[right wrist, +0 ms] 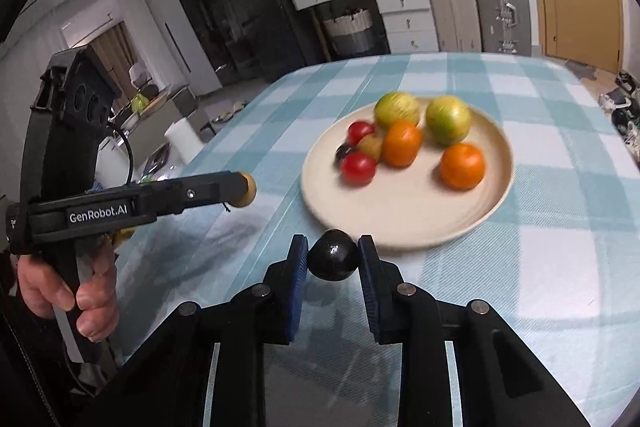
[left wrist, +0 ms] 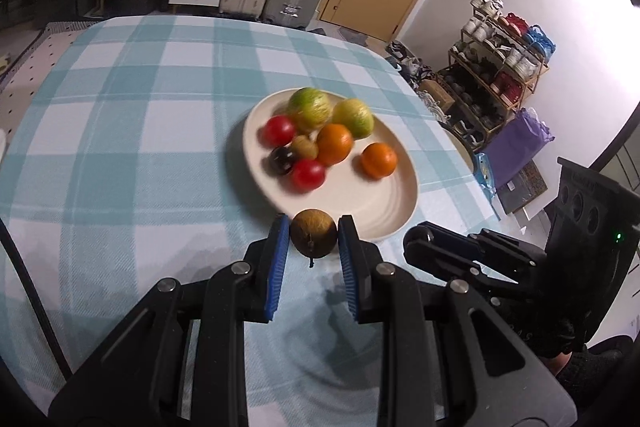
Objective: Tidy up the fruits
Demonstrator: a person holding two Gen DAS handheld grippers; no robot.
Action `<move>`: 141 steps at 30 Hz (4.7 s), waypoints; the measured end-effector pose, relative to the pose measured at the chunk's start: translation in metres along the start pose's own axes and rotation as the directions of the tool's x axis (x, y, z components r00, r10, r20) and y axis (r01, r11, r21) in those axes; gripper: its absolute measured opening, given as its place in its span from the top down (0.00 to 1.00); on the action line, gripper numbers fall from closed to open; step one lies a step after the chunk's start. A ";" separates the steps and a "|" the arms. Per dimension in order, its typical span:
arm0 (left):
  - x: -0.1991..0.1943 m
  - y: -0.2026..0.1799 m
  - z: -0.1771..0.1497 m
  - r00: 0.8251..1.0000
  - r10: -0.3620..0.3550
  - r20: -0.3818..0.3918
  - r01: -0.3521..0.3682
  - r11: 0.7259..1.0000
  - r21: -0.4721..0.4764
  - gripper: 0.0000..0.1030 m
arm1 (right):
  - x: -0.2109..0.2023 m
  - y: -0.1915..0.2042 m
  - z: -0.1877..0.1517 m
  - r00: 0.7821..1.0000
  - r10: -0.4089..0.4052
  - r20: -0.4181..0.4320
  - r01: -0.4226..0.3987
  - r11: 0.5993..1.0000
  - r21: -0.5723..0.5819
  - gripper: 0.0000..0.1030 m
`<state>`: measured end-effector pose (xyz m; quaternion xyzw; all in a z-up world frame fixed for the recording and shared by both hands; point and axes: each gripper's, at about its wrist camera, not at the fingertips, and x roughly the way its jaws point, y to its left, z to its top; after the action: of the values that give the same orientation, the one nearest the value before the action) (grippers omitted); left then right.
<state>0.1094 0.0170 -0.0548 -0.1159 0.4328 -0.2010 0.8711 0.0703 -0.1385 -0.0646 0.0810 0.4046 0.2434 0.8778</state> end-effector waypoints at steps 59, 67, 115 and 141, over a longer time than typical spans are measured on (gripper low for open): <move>0.050 -0.023 0.065 0.998 -0.060 0.006 0.061 0.997 -0.047 0.77 | 0.005 -0.054 0.051 0.987 -0.085 0.138 0.084 0.996 0.009 0.33; 0.017 -0.025 0.048 0.999 0.000 0.050 0.001 1.000 -0.024 0.76 | -0.026 -0.046 0.046 0.976 -0.110 0.190 0.108 0.994 0.024 0.27; -0.115 -0.039 -0.061 0.743 0.283 0.607 -0.337 0.941 -0.025 0.00 | -0.122 0.012 -0.011 0.815 -0.161 0.556 0.209 0.978 -0.023 0.00; -0.067 -0.011 -0.082 0.726 0.369 0.581 -0.445 0.895 -0.013 0.00 | -0.082 -0.002 -0.039 0.818 -0.195 0.541 0.308 0.943 -0.126 0.00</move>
<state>0.0050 0.0350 -0.0525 -0.0170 0.1540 0.0120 0.9879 -0.0036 -0.1826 -0.0364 -0.0028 0.1311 0.1346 0.9822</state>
